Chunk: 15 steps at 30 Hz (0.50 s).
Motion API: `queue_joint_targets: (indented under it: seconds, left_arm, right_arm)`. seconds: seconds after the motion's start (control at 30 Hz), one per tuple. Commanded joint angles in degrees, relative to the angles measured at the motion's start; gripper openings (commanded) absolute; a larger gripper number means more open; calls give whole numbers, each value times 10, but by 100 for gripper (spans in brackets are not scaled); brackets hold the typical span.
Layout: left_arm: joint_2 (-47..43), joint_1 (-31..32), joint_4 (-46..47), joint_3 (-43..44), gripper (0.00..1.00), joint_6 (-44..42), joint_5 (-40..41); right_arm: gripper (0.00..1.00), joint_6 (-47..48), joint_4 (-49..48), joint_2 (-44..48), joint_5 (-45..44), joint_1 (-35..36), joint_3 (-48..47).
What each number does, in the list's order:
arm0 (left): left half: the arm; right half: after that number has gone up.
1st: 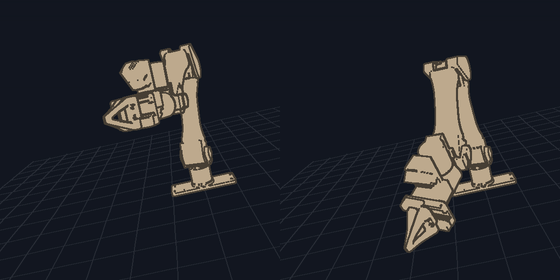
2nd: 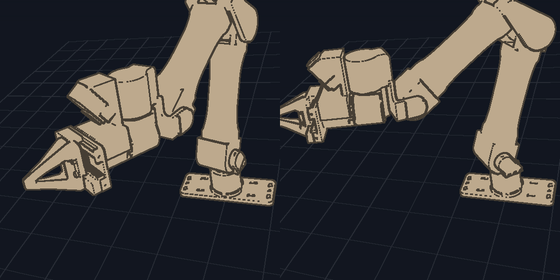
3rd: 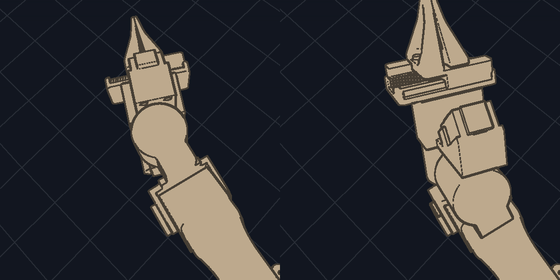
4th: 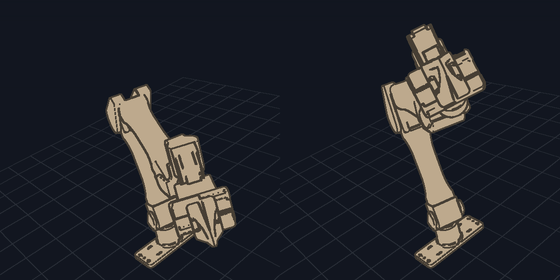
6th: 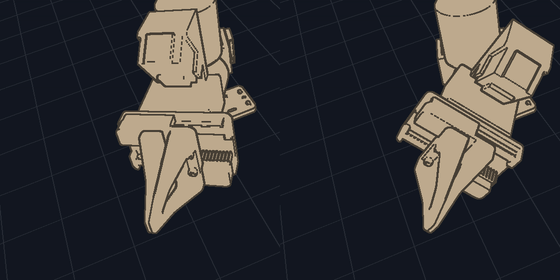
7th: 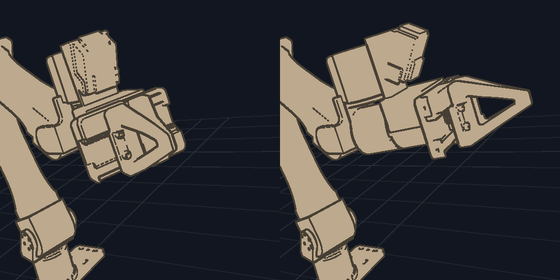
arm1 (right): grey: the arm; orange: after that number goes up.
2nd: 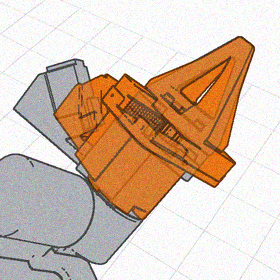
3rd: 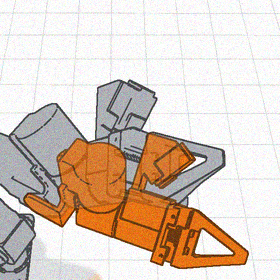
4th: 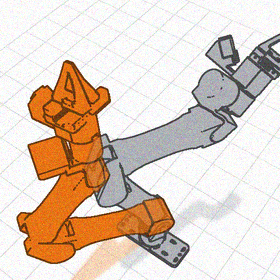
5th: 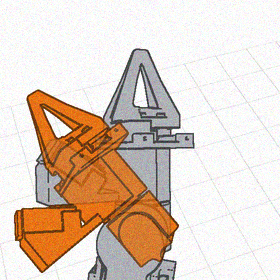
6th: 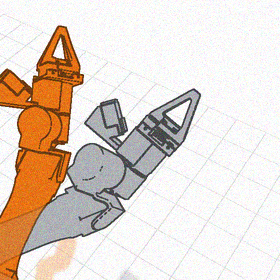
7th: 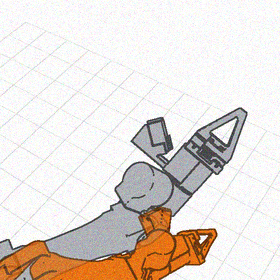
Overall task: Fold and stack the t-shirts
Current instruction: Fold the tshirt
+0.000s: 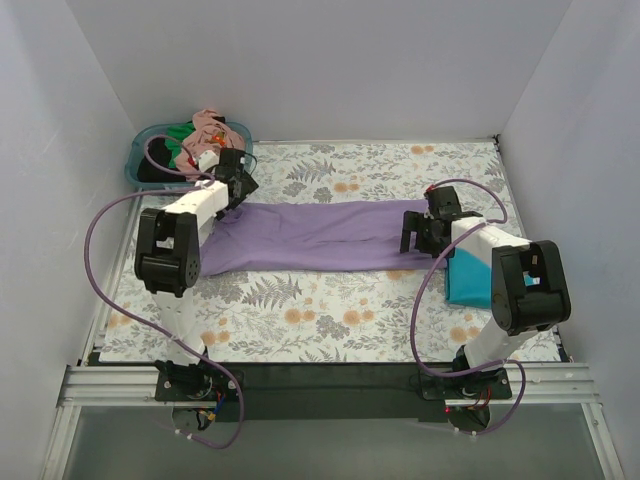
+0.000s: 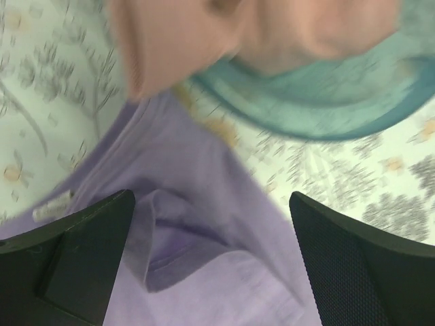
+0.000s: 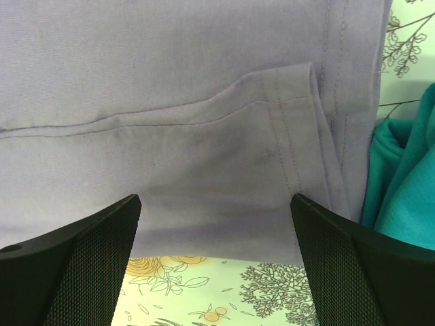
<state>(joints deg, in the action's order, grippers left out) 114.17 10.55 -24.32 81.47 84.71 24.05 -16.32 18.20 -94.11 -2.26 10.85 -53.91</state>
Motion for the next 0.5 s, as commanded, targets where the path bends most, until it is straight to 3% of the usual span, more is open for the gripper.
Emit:
queue_joint_targets:
  seconds: [0.0, 0.13, 0.23, 0.47]
  left_arm:
    - [3, 4, 32, 54, 98, -43, 28]
    - [3, 3, 19, 91, 98, -52, 42]
    - [-31, 3, 8, 83, 98, -42, 6]
    - [-171, 7, 4, -73, 98, 16, -69]
  right_arm:
    - [98, 6, 40, -2, -27, -13, 21]
    - [98, 7, 40, 1, -30, -14, 23]
    - [98, 8, 40, 1, -24, -14, 20]
    - [98, 21, 41, 30, 39, -14, -15]
